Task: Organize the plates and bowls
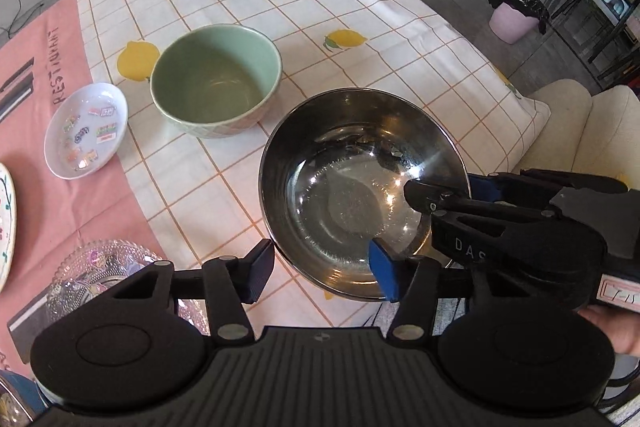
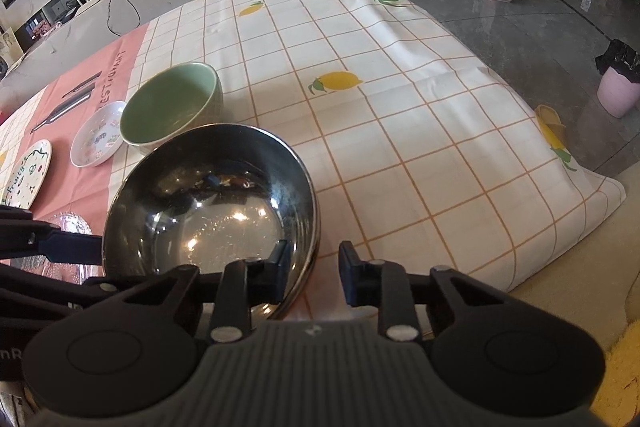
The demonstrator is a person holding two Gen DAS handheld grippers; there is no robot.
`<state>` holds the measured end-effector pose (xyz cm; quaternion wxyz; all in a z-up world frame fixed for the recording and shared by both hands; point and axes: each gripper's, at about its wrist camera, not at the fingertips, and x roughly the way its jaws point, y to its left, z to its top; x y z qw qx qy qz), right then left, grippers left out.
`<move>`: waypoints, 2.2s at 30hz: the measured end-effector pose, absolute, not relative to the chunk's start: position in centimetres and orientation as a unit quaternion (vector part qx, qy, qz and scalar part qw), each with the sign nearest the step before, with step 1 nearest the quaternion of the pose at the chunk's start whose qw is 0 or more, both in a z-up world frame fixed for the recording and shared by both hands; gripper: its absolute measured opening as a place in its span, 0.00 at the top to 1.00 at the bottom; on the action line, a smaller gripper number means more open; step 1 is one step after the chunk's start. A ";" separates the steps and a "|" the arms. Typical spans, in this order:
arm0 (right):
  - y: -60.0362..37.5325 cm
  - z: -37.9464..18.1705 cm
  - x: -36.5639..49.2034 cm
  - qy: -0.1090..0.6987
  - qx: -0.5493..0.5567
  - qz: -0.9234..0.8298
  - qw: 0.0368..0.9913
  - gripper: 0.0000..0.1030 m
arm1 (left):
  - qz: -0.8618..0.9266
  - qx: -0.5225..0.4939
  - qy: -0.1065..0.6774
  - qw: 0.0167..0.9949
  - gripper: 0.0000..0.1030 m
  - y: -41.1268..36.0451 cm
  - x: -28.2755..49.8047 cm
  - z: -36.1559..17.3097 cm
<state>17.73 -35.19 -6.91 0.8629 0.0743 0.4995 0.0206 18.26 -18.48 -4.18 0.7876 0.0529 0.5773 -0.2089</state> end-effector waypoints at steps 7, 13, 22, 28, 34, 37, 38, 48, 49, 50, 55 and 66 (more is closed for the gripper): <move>-34.7 -6.9 17.6 0.496 0.060 0.035 0.866 0.85 | -0.180 0.044 0.584 0.790 0.76 -18.1 18.7 -5.0; -34.9 -6.9 17.5 0.493 0.064 0.034 0.867 0.86 | -0.158 0.003 0.586 0.795 0.81 -17.4 19.0 -5.1; -35.6 -6.1 17.1 0.471 0.083 0.025 0.878 0.86 | -0.145 -0.011 0.592 0.792 0.81 -17.9 19.1 -4.2; -36.3 -5.6 16.9 0.452 0.116 0.034 0.884 0.87 | -0.141 -0.001 0.579 0.803 0.81 -17.9 18.8 -2.0; -36.4 -4.1 16.0 0.424 0.137 0.054 0.893 0.87 | -0.137 0.015 0.571 0.809 0.81 -17.8 17.9 -0.1; -36.2 -3.0 15.5 0.410 0.143 0.061 0.899 0.87 | -0.136 0.020 0.561 0.816 0.81 -17.5 17.4 1.1; -36.1 -2.7 15.4 0.406 0.143 0.062 0.900 0.87 | -0.136 0.020 0.558 0.819 0.81 -17.3 17.2 1.4; -34.7 0.9 13.4 0.353 0.132 0.076 0.923 0.87 | -0.133 0.006 0.546 0.827 0.82 -15.5 15.3 3.6; -34.5 1.2 13.2 0.350 0.128 0.078 0.925 0.87 | -0.131 0.005 0.542 0.830 0.82 -15.2 15.0 3.9; -34.3 1.4 13.1 0.348 0.125 0.081 0.925 0.87 | -0.129 0.002 0.539 0.833 0.82 -14.9 14.8 4.1; -32.8 2.4 12.8 0.346 0.129 0.099 0.924 0.88 | -0.120 -0.019 0.521 0.845 0.81 -12.4 13.6 5.6; -26.8 5.0 11.5 0.336 0.098 0.140 0.926 0.89 | -0.086 -0.082 0.487 0.865 0.81 -5.5 10.4 7.4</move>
